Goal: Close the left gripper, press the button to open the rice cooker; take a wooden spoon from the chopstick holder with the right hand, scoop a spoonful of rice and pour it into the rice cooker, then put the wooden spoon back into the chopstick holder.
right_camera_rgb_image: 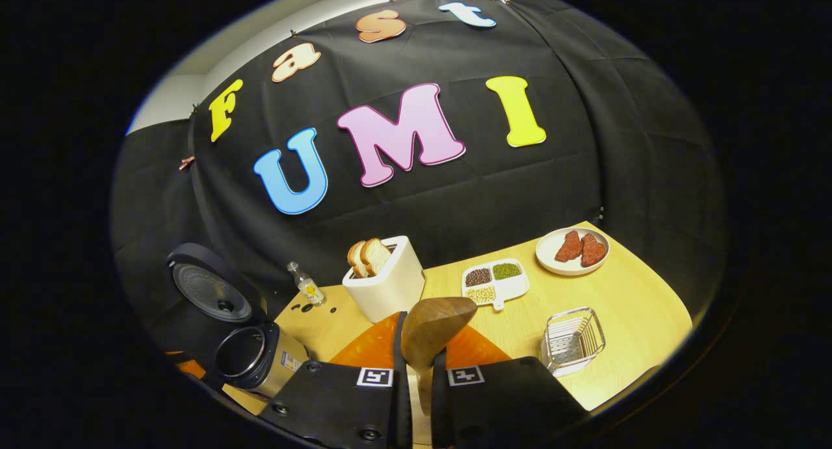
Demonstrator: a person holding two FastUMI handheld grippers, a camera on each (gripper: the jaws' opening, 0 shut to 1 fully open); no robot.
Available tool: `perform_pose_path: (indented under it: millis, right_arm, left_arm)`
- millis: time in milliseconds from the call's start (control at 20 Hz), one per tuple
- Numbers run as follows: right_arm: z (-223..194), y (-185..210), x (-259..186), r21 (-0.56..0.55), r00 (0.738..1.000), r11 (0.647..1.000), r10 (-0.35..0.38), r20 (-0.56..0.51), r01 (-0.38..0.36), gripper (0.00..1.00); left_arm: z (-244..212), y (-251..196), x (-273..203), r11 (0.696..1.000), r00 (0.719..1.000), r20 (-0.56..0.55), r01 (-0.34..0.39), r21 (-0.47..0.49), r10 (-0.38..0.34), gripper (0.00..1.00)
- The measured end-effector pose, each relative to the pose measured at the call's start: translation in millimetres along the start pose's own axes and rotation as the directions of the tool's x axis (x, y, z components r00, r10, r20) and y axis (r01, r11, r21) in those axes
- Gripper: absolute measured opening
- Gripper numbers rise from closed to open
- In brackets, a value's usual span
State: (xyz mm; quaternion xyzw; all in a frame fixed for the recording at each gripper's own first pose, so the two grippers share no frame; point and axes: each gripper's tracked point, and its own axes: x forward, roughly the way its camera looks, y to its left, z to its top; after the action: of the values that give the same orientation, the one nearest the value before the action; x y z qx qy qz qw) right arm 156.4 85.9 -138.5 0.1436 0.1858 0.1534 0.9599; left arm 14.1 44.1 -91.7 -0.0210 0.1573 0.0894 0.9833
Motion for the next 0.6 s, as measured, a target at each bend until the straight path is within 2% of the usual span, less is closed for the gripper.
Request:
perform_pose_path:
  millis: [350,600]
  right_arm:
    - [-43.0,-16.1,27.6,-0.047,0.997,0.997,-0.065,-0.031,0.064,0.16]
    - [-63.5,0.6,35.0,-0.096,0.999,0.995,-0.039,-0.038,0.035,0.16]
  left_arm:
    - [-19.5,15.5,5.8,0.998,0.998,-0.068,-0.023,-0.064,0.019,0.98]
    - [-19.0,27.6,7.1,0.996,0.997,-0.063,-0.055,-0.070,0.050,0.98]
